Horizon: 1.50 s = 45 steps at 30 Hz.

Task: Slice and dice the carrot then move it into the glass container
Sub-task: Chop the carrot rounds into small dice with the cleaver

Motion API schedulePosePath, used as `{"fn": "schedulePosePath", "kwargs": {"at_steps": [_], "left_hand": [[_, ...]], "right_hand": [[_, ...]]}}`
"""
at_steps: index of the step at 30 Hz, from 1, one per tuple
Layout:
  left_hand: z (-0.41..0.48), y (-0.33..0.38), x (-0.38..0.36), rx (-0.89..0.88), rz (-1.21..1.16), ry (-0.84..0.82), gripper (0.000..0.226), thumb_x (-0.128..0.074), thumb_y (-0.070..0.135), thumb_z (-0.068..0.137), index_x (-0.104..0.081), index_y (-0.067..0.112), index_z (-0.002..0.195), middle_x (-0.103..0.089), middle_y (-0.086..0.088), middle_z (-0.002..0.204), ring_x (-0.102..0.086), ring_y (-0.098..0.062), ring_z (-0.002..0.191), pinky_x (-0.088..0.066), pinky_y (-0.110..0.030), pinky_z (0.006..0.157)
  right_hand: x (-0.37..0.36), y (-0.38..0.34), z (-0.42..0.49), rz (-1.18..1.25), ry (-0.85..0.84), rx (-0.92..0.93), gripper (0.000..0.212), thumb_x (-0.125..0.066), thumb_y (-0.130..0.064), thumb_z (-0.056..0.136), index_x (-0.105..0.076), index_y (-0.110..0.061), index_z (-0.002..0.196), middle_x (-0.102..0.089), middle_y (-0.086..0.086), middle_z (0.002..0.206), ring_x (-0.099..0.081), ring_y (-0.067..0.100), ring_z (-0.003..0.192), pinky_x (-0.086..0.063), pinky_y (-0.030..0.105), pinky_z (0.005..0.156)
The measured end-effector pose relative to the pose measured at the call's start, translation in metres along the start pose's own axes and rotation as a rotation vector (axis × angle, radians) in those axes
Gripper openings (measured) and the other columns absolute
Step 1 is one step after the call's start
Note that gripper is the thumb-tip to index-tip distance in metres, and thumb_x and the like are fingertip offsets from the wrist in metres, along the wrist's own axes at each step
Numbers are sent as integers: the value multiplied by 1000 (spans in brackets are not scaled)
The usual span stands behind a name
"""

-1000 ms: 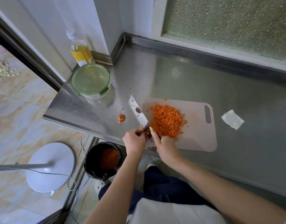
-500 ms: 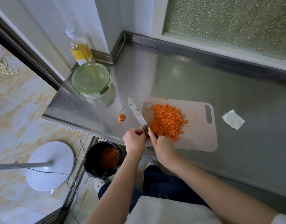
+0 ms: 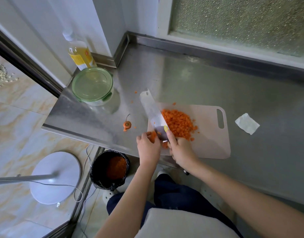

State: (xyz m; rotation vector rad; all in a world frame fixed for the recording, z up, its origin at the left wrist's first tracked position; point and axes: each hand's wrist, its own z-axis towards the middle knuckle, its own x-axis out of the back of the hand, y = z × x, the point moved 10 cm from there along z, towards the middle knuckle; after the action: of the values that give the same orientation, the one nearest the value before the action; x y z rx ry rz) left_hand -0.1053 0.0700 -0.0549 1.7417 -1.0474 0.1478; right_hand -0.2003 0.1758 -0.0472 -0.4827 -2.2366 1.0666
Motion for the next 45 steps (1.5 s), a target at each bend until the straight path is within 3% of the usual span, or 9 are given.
{"fn": "schedulePosePath", "kwargs": {"at_steps": [4,12,18,23,26,30,33,37,45], "left_hand": [[-6,5,-21,-38,116,-90,57,-67,29,81,-40,5,125,-30,-8,116,-35,-28,114,-31,-30,96],[-8,22,-30,-191,363,-63,84,-70,41,76,-25,11,140,-29,-10,129,-28,-28,119,-28,-32,101],[-6,29,-40,-322,550,-58,69,-59,41,87,-25,16,142,-30,-8,134,-33,-27,117,-30,-34,99],[2,32,-39,-432,649,-78,54,-49,28,95,-27,17,143,-32,-7,137,-33,-26,118,-29,-32,100],[4,34,-37,-484,679,-105,49,-49,21,94,-31,17,140,-34,-6,136,-34,-26,116,-29,-32,99],[7,33,-29,-439,489,-125,55,-57,19,84,-39,14,136,-39,-6,132,-34,-26,116,-32,-33,102],[6,31,-25,-361,378,-99,61,-59,27,80,-39,15,136,-40,-3,131,-33,-23,118,-29,-31,100],[6,35,-30,-387,490,-69,54,-59,37,84,-43,18,132,-39,-3,129,-34,-25,116,-29,-32,96],[8,40,-35,-431,570,-81,39,-52,28,89,-48,17,127,-39,-6,126,-34,-25,113,-29,-31,94]], "right_hand": [[24,2,8,17,71,-9,64,-33,-55,98,-28,-19,45,-27,-8,32,-28,11,34,-22,26,46],[53,7,14,56,134,-39,60,-34,-57,96,-26,-19,50,-24,-8,39,-25,16,39,-22,23,40],[57,10,13,41,123,-30,59,-34,-57,96,-28,-18,52,-24,-4,42,-24,17,40,-21,24,43],[55,11,9,12,81,-15,59,-35,-51,98,-32,-18,49,-28,-8,34,-29,10,35,-24,23,45],[52,9,9,-43,59,2,59,-37,-51,98,-38,-17,49,-36,-7,41,-35,14,41,-29,26,49],[48,-1,6,-154,32,35,60,-36,-51,97,-40,-13,51,-44,7,52,-43,23,52,-39,38,61],[48,-9,4,-185,36,62,58,-36,-49,97,-41,-11,55,-46,11,57,-44,24,55,-41,37,63],[52,-10,6,-193,62,51,58,-36,-49,98,-42,-10,55,-47,10,56,-45,24,54,-39,34,62],[57,-11,4,-213,69,48,58,-36,-48,98,-43,-9,56,-47,11,57,-44,24,55,-37,33,61]]}}
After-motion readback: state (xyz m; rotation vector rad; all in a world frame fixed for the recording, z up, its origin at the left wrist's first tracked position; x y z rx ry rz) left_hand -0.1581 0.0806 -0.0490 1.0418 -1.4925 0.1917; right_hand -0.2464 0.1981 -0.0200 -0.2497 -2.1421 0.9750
